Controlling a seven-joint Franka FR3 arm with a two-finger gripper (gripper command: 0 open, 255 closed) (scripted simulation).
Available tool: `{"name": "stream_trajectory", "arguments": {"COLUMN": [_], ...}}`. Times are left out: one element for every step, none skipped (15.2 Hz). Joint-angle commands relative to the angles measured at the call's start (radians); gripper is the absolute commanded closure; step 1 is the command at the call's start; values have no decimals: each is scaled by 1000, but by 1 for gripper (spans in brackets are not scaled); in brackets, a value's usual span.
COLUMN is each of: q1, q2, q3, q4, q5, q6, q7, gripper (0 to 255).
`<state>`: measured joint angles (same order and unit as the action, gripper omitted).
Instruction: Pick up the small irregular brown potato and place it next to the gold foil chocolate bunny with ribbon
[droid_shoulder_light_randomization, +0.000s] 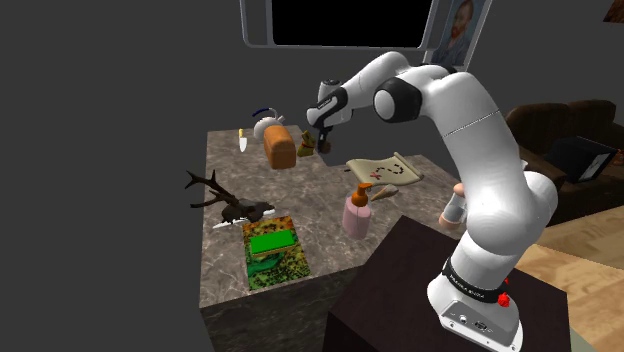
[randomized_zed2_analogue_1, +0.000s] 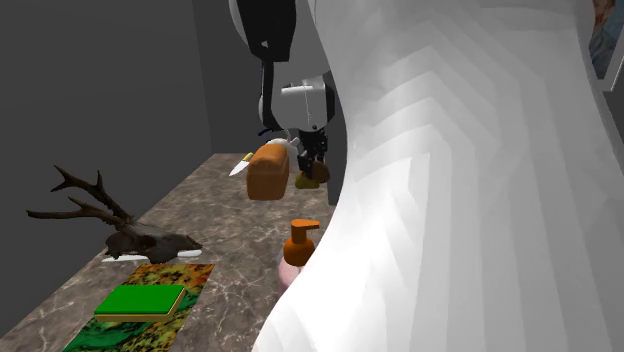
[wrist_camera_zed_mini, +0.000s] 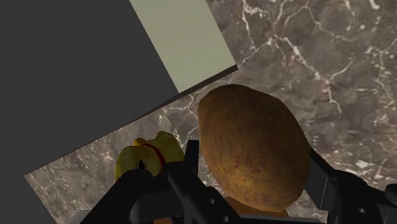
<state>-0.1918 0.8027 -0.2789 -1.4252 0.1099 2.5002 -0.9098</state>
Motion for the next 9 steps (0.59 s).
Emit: {"name": "stream_trajectory", "arguments": {"q1": [-1,-2,-4,-5,-6,-7,-8,-9,-11], "q2": [20,29,38,46,55,64,74,83,92], "q3": [3,5,6,8,9,11,12,14,15], "q4": [3,4,5,6,7,9,10,12,15], "q5": [3,4,5,6,8,9,10,11,12], "q6": [18,25,33,41,48,56,63,71,77], "q7": [2,2,2,2,3,3,3,3,4], "gripper": [255,255,255,255,255,255,255,255,255]}}
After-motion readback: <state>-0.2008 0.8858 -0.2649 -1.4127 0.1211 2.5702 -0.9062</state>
